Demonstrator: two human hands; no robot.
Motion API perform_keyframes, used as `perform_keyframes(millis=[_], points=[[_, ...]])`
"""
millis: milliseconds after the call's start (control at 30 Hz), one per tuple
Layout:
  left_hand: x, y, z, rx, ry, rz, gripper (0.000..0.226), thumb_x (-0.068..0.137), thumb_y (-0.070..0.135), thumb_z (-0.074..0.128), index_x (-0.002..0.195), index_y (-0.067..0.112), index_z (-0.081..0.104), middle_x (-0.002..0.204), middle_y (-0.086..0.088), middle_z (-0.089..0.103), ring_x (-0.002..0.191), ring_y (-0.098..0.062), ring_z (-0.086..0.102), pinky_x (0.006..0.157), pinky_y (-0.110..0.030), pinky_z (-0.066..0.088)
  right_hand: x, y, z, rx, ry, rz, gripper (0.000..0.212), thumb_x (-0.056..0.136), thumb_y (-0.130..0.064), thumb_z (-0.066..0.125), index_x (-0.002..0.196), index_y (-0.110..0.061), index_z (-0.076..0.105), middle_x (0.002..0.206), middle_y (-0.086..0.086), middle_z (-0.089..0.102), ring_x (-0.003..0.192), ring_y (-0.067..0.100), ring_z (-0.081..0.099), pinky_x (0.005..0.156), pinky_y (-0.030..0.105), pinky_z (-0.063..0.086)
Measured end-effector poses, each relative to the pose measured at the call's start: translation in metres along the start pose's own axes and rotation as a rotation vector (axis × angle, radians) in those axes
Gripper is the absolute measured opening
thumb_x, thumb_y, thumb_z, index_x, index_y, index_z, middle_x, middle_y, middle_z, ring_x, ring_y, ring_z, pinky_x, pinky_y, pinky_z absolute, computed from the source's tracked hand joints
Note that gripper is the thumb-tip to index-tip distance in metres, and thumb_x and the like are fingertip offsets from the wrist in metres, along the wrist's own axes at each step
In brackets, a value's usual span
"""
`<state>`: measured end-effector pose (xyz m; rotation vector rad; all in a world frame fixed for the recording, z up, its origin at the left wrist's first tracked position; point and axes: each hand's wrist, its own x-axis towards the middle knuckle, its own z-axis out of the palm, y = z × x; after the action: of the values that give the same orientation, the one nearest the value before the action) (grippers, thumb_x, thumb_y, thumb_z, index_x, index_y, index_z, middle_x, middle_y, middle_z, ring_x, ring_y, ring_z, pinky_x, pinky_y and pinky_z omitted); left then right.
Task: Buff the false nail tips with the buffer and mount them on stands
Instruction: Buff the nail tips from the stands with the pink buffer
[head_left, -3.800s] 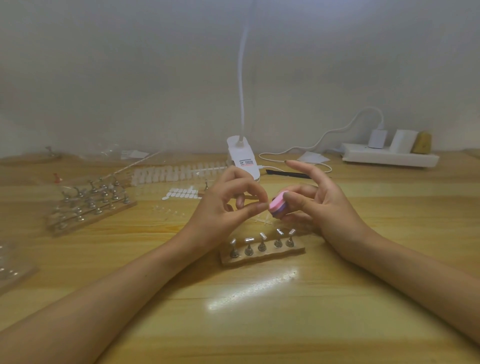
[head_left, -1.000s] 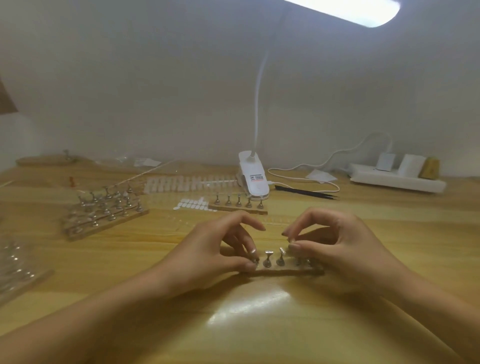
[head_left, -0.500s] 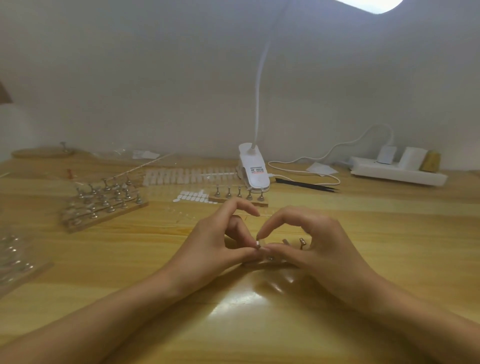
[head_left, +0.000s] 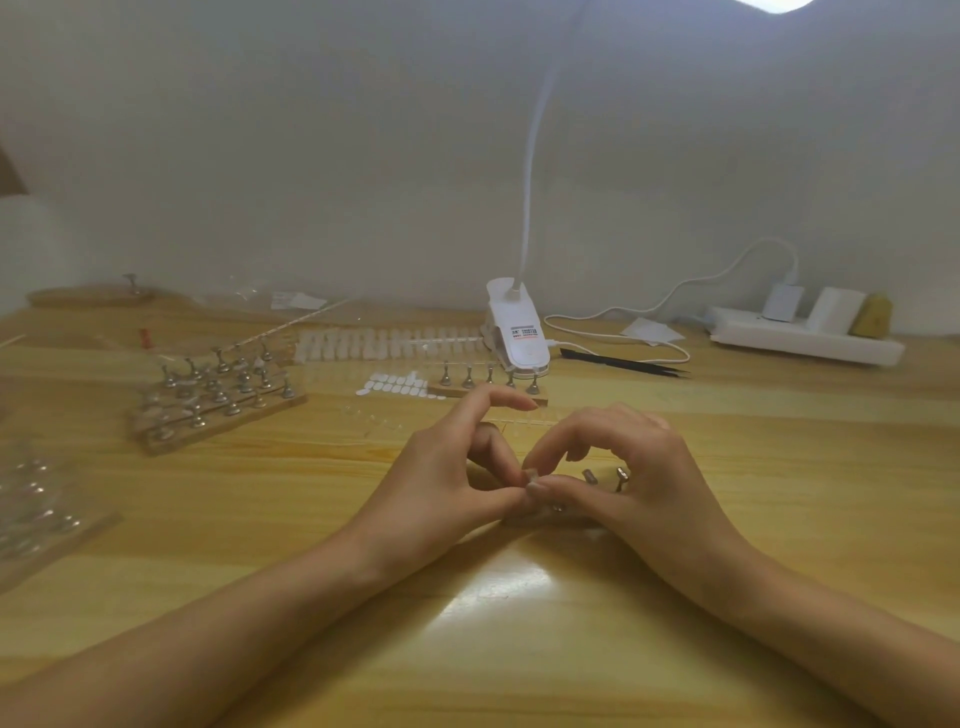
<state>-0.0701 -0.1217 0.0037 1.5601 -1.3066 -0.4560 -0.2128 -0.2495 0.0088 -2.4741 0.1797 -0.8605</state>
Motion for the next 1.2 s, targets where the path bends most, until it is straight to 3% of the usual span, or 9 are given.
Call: perform_keyframes(millis=[167,400,600,667,800,1067,1200], points=[[0.0,0.0,0.0,0.021,0.001,-0.001,0.06,0.079,0.015,0.081,0.126,0.035,0.05,0.073,0.005,0.068,0.073,-0.001,0.066,0.076,-0.01,0.047,0.0,0.0,0.001,-0.024,0.011,-0.003,0.017,0.077,-0.048,0.072,0.082,-0.031,0.071,0.086,-0.024,0.068,0.089,0.008,0.059,0.088,0.053,0.041],[0.001,-0.001,0.0,0.001,-0.007,-0.026,0.06,0.078,0.015,0.081,0.126,0.032,0.05,0.07,0.011,0.068,0.073,0.0,0.066,0.079,-0.011,0.047,0.0,0.003,0.002,-0.059,0.025,-0.012,0.012,0.077,-0.037,0.081,0.08,-0.031,0.071,0.083,-0.021,0.067,0.089,0.009,0.059,0.09,0.053,0.039],[0.001,0.0,0.0,-0.022,-0.019,-0.037,0.062,0.078,0.013,0.082,0.127,0.034,0.049,0.072,0.008,0.07,0.077,-0.005,0.069,0.082,-0.015,0.05,-0.005,0.003,-0.005,-0.123,0.058,-0.035,0.022,0.078,-0.057,0.067,0.093,-0.042,0.072,0.094,-0.027,0.068,0.1,0.006,0.054,0.098,0.039,0.028],[0.0,0.0,0.0,-0.023,-0.017,-0.036,0.062,0.078,0.014,0.082,0.126,0.035,0.049,0.075,0.006,0.071,0.079,-0.007,0.071,0.084,-0.021,0.052,-0.007,0.002,-0.009,-0.16,0.086,-0.076,0.024,0.084,-0.055,0.06,0.099,-0.042,0.073,0.094,-0.025,0.068,0.097,0.007,0.055,0.094,0.037,0.028],[0.0,0.0,0.0,0.004,-0.011,-0.035,0.062,0.079,0.012,0.081,0.126,0.035,0.049,0.075,0.007,0.071,0.081,-0.004,0.07,0.089,-0.029,0.052,-0.01,0.002,-0.009,-0.266,0.084,-0.167,0.023,0.089,-0.045,0.058,0.093,-0.036,0.079,0.091,-0.021,0.069,0.09,0.013,0.056,0.09,0.041,0.031],[0.001,-0.003,0.0,0.037,0.004,-0.002,0.058,0.079,0.014,0.081,0.125,0.034,0.051,0.076,0.005,0.071,0.083,0.0,0.069,0.085,-0.016,0.048,-0.01,0.005,-0.006,-0.324,0.092,-0.253,0.018,0.089,-0.04,0.061,0.087,-0.033,0.078,0.088,-0.022,0.068,0.088,0.013,0.059,0.09,0.04,0.032],[0.001,-0.005,0.001,0.04,-0.006,0.008,0.06,0.079,0.015,0.081,0.126,0.037,0.05,0.077,0.006,0.071,0.083,-0.002,0.069,0.086,-0.021,0.049,-0.008,0.003,-0.009,-0.289,0.051,-0.212,0.023,0.091,-0.04,0.058,0.091,-0.032,0.079,0.093,-0.021,0.069,0.093,0.015,0.059,0.09,0.042,0.036]])
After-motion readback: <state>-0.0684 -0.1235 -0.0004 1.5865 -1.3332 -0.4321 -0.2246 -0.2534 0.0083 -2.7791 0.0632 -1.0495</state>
